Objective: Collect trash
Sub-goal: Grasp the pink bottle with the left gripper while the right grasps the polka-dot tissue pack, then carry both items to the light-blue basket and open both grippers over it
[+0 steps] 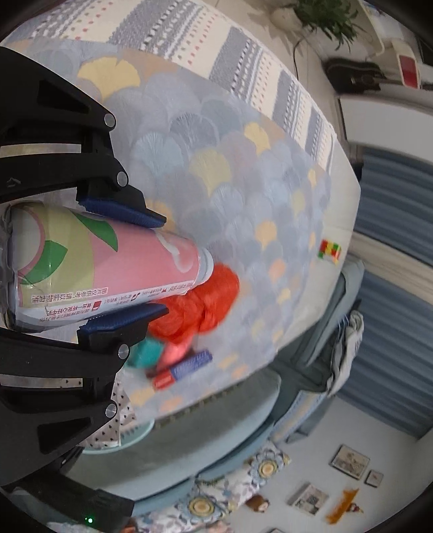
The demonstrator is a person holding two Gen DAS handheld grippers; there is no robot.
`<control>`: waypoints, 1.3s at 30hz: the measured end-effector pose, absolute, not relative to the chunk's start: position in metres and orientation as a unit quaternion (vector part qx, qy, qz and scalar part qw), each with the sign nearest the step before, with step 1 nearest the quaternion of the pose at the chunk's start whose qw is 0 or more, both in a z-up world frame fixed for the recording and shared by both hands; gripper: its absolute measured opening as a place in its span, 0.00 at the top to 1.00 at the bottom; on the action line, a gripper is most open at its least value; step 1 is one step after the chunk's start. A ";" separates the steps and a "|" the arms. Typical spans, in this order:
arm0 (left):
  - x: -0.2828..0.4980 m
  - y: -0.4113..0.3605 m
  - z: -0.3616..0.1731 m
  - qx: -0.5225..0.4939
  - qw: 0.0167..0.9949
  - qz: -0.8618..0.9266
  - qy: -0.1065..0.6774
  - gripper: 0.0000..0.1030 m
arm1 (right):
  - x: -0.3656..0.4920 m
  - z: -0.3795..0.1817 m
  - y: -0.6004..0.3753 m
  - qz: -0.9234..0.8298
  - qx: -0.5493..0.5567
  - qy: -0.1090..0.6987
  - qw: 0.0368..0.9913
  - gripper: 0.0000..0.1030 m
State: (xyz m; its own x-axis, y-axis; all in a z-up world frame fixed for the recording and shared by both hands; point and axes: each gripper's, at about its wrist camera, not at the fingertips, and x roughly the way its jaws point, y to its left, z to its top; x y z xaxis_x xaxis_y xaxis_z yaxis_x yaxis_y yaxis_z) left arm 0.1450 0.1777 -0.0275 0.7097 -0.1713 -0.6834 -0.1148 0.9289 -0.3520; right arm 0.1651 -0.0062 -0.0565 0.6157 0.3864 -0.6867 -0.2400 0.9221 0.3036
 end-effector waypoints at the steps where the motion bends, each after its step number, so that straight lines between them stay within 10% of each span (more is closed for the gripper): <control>1: 0.145 0.173 -0.025 -0.176 0.905 -0.015 0.387 0.56 | 0.164 -0.054 -0.010 0.174 0.094 0.400 0.895 0.94; 23: 0.156 -0.007 0.071 -0.102 0.922 -0.220 0.304 0.56 | 0.143 0.002 -0.211 0.000 0.152 0.312 0.938 0.94; 39: 0.215 -0.147 -0.025 -0.057 0.869 -0.289 0.397 0.56 | 0.161 -0.113 -0.314 -0.121 0.248 0.438 0.856 0.94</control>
